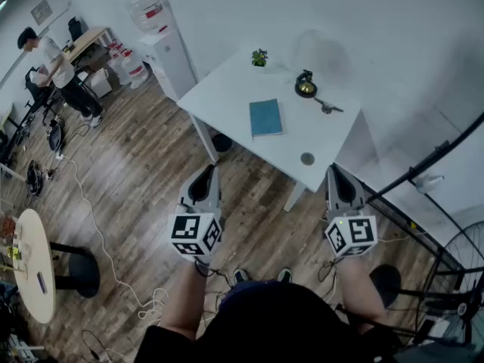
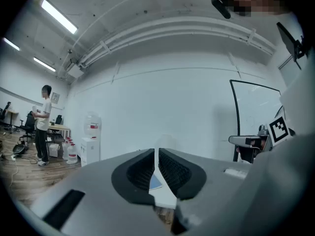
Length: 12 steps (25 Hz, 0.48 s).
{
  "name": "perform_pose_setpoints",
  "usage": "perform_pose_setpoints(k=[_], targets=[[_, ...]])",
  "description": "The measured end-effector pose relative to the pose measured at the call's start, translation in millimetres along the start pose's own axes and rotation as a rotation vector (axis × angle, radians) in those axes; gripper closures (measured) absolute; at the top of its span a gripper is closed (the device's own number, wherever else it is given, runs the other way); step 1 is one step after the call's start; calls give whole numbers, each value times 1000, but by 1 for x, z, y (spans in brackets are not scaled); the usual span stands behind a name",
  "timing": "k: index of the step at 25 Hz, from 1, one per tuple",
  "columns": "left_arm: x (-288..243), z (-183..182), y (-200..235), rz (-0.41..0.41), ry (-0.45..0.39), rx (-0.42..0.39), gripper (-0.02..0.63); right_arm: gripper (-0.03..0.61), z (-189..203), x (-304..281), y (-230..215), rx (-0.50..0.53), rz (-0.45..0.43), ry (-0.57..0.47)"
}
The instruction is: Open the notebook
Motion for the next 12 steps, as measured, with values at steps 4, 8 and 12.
perform_pose_setpoints(k=[4,8,12], targets=[[0,2,-19,-5,2,-2,584,574,4,12,-14,0,-12,3],[-2,4,-37,-17,1,-6,586,574,3,18,-28,-15,-28,-7],[4,8,-54,-44,2,-14,586,572,2,25,-45,-22,-36,-40]])
Point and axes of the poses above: the fingertips, and each gripper's own axes: x backward along the fingers, y to its left, z out of its underside, the point moved 1 cm from there along x, backward along the fingers, and after that the axes turned 1 degree about x, right-handed, at the moved point
